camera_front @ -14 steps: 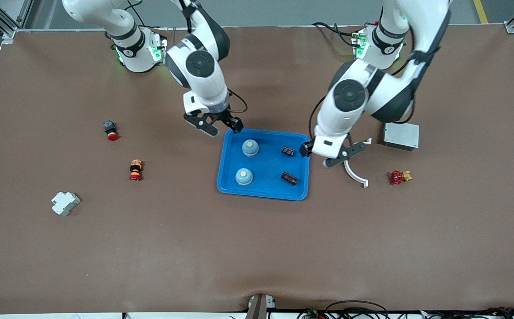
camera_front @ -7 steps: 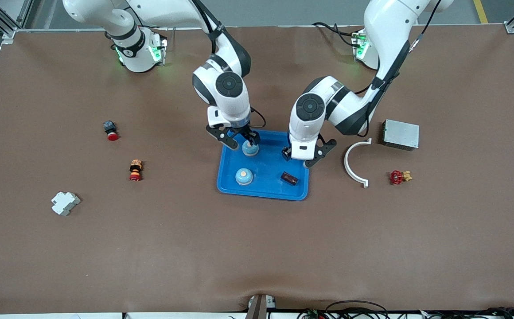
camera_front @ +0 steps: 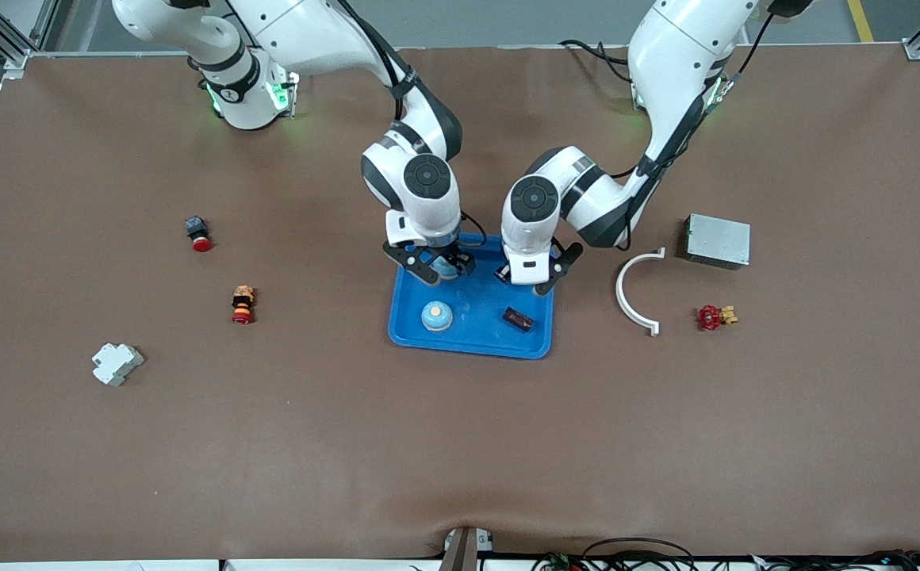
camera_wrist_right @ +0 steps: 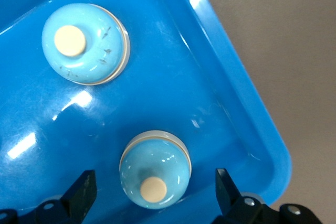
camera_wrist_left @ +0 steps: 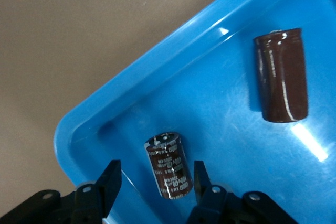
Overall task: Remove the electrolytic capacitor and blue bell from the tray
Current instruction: 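Grasp a brown capacitor with the left gripper while the right gripper grasps a bell, then carry the capacitor toward the red valve while the right gripper carries the bell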
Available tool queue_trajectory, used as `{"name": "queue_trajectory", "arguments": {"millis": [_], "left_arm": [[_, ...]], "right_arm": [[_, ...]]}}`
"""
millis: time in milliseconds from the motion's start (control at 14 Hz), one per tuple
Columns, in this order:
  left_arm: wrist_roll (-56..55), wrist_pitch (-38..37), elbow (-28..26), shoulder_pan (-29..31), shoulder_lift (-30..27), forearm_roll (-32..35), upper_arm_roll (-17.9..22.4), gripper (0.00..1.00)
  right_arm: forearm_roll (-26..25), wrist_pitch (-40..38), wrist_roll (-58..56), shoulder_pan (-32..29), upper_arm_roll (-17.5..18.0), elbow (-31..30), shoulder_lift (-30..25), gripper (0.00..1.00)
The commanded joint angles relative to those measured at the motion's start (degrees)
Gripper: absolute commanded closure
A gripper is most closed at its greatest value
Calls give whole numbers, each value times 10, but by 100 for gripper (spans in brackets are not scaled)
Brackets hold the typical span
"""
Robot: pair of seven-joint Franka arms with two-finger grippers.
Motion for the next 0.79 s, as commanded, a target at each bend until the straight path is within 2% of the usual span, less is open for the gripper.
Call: {"name": "queue_trajectory", "arguments": {"millis": [0, 215, 287, 501, 573, 645, 716], "left_arm": [[-33, 23, 2, -2, 8, 13, 1, 45], [-37, 28, 2, -2, 16, 13, 1, 61], [-37, 32, 2, -1, 16, 13, 1, 78], [-36, 36, 3, 1, 16, 13, 1, 83], [-36, 35, 3, 2, 16, 13, 1, 90], [-34, 35, 3, 5, 15, 13, 1, 100], [-34, 34, 3, 5, 9, 13, 1, 100]], "right_arm": [[2, 9, 14, 9, -7, 17, 20, 0], [2, 16, 14, 11, -7, 16, 25, 0], [2, 17, 14, 13, -7, 16, 27, 0], [2, 24, 15, 14, -7, 16, 31, 0], [3, 24, 15, 14, -7, 16, 31, 0], [3, 24, 15, 18, -7, 16, 31, 5], [3, 23, 15, 19, -7, 16, 31, 18]]}}
